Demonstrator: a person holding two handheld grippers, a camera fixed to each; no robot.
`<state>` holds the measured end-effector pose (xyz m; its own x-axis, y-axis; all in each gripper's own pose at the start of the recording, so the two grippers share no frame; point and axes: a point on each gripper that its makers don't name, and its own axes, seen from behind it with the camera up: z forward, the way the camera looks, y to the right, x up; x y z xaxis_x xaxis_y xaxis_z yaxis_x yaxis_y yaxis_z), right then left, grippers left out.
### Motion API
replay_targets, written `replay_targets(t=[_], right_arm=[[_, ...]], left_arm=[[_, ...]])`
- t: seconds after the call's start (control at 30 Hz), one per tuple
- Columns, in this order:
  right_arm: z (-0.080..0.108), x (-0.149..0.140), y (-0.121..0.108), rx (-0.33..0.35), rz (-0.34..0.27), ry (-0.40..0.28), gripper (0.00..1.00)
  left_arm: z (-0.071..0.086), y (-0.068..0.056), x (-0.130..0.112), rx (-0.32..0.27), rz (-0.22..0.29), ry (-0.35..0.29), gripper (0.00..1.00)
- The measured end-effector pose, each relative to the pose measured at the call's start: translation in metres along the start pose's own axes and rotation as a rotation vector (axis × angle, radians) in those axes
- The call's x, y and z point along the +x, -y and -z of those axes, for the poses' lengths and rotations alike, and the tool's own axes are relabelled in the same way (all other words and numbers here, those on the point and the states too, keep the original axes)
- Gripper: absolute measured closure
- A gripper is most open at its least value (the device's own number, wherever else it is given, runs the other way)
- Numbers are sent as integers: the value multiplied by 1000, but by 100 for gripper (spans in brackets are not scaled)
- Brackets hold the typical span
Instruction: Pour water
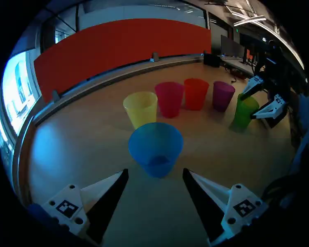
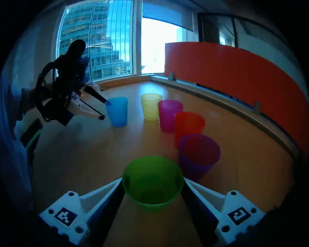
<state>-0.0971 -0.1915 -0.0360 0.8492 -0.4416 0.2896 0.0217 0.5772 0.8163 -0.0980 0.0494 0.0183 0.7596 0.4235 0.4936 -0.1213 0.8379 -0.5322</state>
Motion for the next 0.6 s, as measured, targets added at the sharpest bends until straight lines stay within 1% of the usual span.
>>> replay_targets(t=[0.23, 0.3, 0.37, 0.6], right_arm=[[2, -4, 0, -4, -9, 3, 6], [3, -7, 0, -7, -14, 10, 0], [4, -10, -1, -15, -16, 16, 0], [20, -12, -3, -36, -30, 9, 0]], left_arm=[[6, -3, 0, 3, -10, -1, 2], [8, -4, 1, 4, -13, -2, 2], [9, -4, 1, 5, -15, -2, 2], [18, -8, 1, 10, -22, -13, 2]])
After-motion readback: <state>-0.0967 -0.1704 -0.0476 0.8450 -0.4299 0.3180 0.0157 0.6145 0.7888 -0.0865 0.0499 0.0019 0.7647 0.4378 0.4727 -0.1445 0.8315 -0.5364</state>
